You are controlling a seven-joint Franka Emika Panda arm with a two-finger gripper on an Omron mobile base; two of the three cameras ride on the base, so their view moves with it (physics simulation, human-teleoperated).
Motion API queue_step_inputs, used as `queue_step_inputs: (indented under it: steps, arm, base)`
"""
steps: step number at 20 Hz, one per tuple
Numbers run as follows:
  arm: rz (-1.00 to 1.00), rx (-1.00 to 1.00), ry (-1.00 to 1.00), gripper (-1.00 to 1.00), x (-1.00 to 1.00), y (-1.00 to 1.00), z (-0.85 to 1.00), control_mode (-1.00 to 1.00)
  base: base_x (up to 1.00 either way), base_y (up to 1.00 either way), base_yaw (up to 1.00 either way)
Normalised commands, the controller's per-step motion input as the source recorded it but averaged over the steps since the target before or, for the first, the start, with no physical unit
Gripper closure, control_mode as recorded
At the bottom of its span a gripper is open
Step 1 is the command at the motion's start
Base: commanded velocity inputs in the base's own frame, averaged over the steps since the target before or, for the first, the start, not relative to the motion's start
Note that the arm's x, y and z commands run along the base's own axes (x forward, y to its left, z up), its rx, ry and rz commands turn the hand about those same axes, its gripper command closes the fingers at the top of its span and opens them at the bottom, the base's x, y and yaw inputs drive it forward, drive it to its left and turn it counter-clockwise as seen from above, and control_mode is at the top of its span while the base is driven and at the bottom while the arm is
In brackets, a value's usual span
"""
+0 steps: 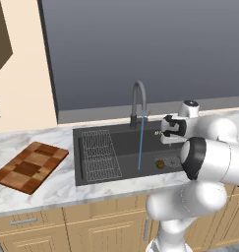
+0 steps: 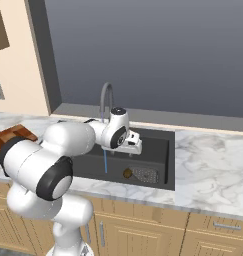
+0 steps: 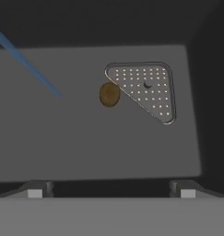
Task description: Pick the kiwi from the sink and place it on the cutting board to airdry. Then turn off the sink faucet.
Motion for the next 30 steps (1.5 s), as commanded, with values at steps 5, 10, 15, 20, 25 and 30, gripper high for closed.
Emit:
queue_step_inputs:
  steps: [5, 10, 15, 20, 25, 30]
  arm:
    - [0.0, 0.02, 0.0, -1.0, 0.0, 0.0, -0.13, -1.0]
    - [0.0, 0.01, 0.0, -1.0, 0.03, 0.0, -0.15, -1.0]
    - [0.0, 0.0, 0.0, -1.0, 0.03, 0.0, -0.19, -1.0]
    - [0.0, 0.0, 0.0, -1.0, 0.01, 0.0, -0.19, -1.0]
    - [0.0, 0.01, 0.0, -1.0, 0.06, 0.0, -0.17, -1.0]
    - [0.0, 0.01, 0.0, -1.0, 0.1, 0.0, -0.17, -1.0]
  base:
    - [0.0, 0.0, 0.0]
    - [0.0, 0.0, 0.0]
    - [0.0, 0.0, 0.0]
    - [0.0, 0.0, 0.0]
    - [0.0, 0.0, 0.0]
    - [0.0, 0.0, 0.0]
